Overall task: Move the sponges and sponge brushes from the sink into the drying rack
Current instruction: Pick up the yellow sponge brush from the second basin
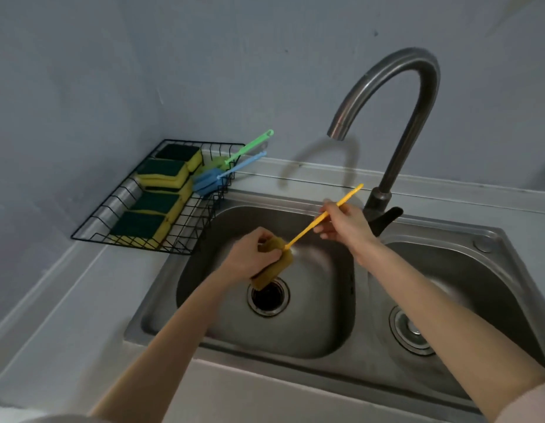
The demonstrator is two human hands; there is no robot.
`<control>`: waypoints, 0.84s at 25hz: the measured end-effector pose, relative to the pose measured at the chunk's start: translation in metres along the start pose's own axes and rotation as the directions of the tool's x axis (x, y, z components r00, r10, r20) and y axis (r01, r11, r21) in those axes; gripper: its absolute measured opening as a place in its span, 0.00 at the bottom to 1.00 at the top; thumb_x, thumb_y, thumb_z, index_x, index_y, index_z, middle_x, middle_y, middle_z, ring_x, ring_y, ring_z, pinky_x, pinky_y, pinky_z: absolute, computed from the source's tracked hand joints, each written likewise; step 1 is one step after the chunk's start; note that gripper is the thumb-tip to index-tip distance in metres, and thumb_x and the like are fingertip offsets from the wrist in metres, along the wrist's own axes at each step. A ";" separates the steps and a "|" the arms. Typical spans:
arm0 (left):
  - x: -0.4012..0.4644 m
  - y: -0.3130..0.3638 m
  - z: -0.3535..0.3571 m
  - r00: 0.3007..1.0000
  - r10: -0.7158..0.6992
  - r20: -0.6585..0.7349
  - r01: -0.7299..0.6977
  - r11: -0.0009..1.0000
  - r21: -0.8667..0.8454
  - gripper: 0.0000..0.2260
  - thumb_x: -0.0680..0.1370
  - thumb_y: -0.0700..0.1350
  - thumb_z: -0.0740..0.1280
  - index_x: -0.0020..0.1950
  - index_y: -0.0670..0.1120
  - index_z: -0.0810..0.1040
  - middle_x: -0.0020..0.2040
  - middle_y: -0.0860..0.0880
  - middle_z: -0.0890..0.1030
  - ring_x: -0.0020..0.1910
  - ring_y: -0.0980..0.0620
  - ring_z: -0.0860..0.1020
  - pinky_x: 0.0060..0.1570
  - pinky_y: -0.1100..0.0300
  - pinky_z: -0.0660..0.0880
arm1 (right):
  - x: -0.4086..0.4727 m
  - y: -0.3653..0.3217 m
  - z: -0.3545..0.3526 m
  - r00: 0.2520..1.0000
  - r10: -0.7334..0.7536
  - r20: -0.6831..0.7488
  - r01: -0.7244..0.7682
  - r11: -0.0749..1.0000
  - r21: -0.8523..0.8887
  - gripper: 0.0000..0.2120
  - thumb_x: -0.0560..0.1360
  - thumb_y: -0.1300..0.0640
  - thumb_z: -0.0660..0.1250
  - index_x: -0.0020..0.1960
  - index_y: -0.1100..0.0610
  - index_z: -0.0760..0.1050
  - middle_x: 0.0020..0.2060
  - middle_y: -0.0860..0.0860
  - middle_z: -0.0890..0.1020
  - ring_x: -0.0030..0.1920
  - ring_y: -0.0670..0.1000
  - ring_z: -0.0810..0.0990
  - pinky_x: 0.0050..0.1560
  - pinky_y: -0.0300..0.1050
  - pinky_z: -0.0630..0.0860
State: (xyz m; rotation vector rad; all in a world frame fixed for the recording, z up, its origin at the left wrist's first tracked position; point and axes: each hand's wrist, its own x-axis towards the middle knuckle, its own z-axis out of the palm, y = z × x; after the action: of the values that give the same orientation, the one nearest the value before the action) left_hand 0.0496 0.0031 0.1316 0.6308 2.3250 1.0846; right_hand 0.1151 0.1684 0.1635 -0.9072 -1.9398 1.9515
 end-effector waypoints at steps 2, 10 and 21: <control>0.000 -0.008 -0.038 0.999 0.023 -0.040 -0.020 0.997 0.076 0.14 0.73 0.45 0.66 0.58 0.47 0.71 0.53 0.48 0.75 0.53 0.51 0.72 0.51 0.58 0.67 | 0.003 -0.015 0.018 1.000 -0.029 -0.009 0.030 0.997 0.073 0.11 0.79 0.55 0.57 0.39 0.56 0.70 0.32 0.53 0.77 0.20 0.41 0.78 0.25 0.33 0.77; 0.036 -0.030 -0.143 0.970 0.073 -0.231 -0.016 0.971 0.237 0.18 0.72 0.45 0.67 0.61 0.48 0.70 0.64 0.45 0.74 0.63 0.45 0.71 0.63 0.49 0.68 | 0.037 -0.052 0.089 0.994 -0.103 0.019 0.100 0.988 0.122 0.08 0.78 0.61 0.57 0.41 0.59 0.71 0.33 0.54 0.78 0.26 0.43 0.82 0.32 0.35 0.80; 0.126 -0.080 -0.154 0.970 -0.005 -0.241 0.058 0.976 0.211 0.18 0.69 0.42 0.69 0.58 0.46 0.73 0.58 0.38 0.75 0.61 0.38 0.70 0.61 0.42 0.71 | 0.098 -0.040 0.134 0.998 -0.056 0.016 0.056 0.998 -0.016 0.03 0.78 0.62 0.58 0.46 0.58 0.70 0.36 0.53 0.80 0.37 0.49 0.82 0.40 0.39 0.81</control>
State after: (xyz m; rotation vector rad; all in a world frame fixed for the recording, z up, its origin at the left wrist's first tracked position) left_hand -0.1568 -0.0550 0.1246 0.5653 2.6793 0.9443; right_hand -0.0484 0.1192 0.1670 -0.8342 -1.9705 1.9201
